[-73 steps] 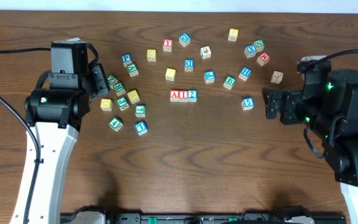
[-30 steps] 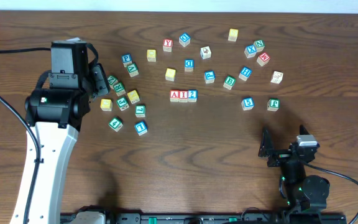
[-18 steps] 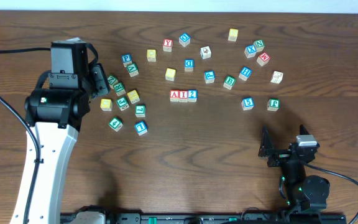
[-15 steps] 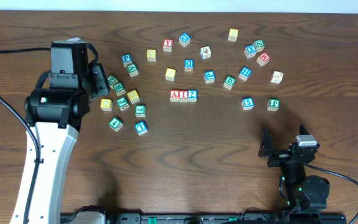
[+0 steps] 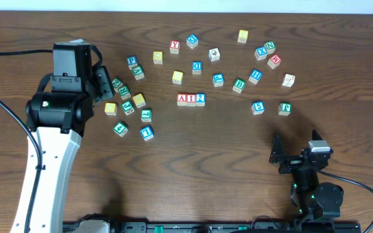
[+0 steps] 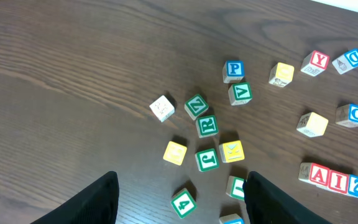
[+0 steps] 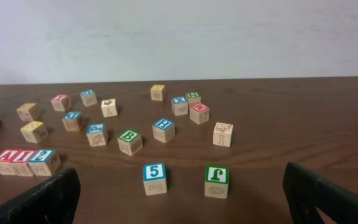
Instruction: Spell out AI2
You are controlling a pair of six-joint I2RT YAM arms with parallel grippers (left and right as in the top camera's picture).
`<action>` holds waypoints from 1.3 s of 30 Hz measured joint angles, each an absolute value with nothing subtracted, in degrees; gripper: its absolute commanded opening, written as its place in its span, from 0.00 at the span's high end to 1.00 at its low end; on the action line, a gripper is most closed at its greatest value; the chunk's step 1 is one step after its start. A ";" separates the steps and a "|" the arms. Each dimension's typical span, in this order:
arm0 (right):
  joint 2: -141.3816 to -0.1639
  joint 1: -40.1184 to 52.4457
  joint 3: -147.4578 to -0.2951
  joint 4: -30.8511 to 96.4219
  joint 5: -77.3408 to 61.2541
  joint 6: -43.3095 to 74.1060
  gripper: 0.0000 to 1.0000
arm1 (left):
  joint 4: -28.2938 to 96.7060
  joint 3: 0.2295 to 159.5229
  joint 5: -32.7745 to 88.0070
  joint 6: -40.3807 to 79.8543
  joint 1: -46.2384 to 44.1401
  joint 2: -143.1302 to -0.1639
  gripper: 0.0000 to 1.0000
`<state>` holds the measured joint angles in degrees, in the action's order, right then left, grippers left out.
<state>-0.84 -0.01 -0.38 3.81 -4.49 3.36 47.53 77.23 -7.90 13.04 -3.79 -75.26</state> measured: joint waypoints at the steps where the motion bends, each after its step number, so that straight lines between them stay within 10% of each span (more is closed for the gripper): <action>1: -0.84 -0.01 -0.38 3.81 -4.49 3.36 0.01 | 47.53 77.23 -7.90 13.04 -3.79 -75.26 0.36; 24: -0.84 -0.01 -0.38 3.81 -4.49 3.33 0.01 | 55.22 76.60 -8.78 13.04 -3.75 -64.75 0.36; 39: -0.84 -0.01 -0.38 3.84 -4.49 3.31 0.01 | 19.68 43.66 -4.36 4.97 3.99 -35.90 0.36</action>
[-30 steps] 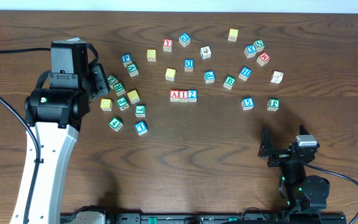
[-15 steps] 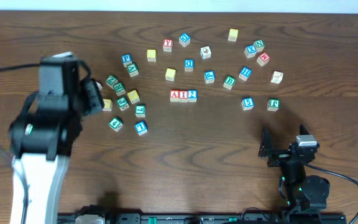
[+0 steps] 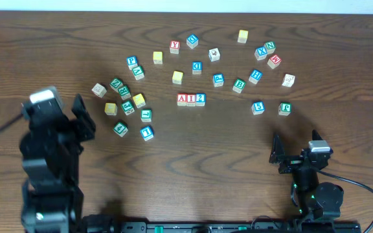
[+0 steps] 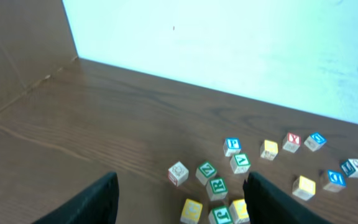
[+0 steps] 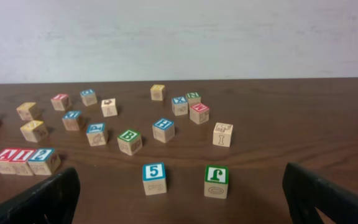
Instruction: Spell out AI2
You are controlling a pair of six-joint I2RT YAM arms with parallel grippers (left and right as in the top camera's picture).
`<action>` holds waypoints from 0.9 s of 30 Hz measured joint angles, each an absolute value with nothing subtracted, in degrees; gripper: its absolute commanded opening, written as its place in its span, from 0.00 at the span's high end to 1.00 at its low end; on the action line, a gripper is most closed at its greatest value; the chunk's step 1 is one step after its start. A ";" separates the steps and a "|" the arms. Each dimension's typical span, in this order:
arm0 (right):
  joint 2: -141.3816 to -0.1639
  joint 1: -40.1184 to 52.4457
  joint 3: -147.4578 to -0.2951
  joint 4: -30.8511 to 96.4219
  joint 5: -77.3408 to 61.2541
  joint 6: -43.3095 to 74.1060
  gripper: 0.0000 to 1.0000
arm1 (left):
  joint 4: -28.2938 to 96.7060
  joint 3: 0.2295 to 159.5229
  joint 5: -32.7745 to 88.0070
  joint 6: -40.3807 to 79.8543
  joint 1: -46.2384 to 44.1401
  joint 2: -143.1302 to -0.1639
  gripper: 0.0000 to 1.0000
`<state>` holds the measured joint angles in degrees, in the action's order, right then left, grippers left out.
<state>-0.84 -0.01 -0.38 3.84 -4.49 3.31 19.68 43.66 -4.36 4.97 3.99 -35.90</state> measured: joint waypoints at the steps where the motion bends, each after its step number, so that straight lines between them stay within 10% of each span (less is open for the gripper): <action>1: -0.84 -0.01 -0.38 3.86 -4.49 3.31 0.01 | 18.24 41.06 -4.19 4.60 4.03 -34.00 0.36; 27: -0.82 -0.01 -0.38 3.81 -4.49 3.18 0.01 | -1.85 1.93 -2.85 3.95 4.03 -1.69 0.36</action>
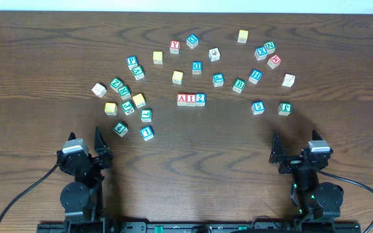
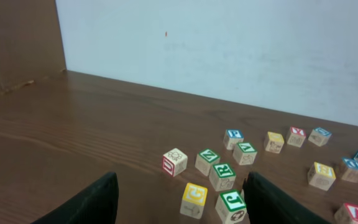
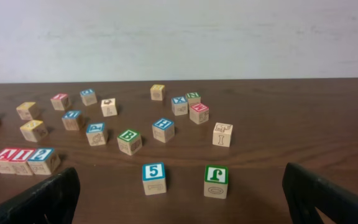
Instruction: Spell out AI2
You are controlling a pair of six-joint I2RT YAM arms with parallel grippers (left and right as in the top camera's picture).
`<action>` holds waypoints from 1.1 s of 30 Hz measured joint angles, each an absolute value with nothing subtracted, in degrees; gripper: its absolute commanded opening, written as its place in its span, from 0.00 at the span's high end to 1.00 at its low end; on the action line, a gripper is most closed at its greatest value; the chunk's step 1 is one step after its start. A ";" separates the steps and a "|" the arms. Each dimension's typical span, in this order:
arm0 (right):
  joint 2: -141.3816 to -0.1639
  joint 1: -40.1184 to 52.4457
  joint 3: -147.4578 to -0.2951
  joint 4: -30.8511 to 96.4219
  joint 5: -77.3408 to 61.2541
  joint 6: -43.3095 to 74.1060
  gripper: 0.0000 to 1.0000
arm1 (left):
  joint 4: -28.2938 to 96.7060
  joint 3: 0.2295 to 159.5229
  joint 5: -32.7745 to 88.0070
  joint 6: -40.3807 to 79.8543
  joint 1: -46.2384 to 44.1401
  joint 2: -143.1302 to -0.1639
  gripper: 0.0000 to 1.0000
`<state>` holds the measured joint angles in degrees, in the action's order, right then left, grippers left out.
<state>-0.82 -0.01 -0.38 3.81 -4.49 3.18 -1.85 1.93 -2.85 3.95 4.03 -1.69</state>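
Three blocks stand side by side in a row at the table's middle: a red A (image 1: 182,99), a red I (image 1: 191,99) and a blue 2 (image 1: 201,98). The right wrist view has the row at its left edge, the 2 block (image 3: 43,159) on the right end. My left gripper (image 1: 83,142) rests low at the near left edge, open and empty (image 2: 180,208). At the near right edge my right gripper (image 1: 295,144) is also open and empty (image 3: 182,199). Both are far from the row.
Several loose letter and number blocks are scattered in an arc behind and beside the row. A cluster with yellow C (image 2: 194,199) and green J (image 2: 232,205) lies ahead of the left gripper. Blue 5 (image 3: 154,178) and green J (image 3: 216,181) lie ahead of the right one.
My left arm has come down from a raised pose at the table's left to a folded rest at the near left edge. The blocks and the right arm are unchanged.
The left arm first reached out over the left cluster of blocks, gripper open and looking down, with the A, I, 2 row standing together. Then it was drawn back and raised nearer the front. Now it sits folded at the near edge.
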 measured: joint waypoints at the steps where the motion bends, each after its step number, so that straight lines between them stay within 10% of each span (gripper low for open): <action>1: -0.82 -0.01 -0.38 3.84 -4.49 3.18 0.01 | -1.85 1.21 -2.83 3.95 4.03 -1.10 0.36; 33: -0.84 -0.01 -0.38 3.84 -4.49 3.18 0.01 | 1.69 1.23 -0.30 3.99 4.03 -0.62 0.36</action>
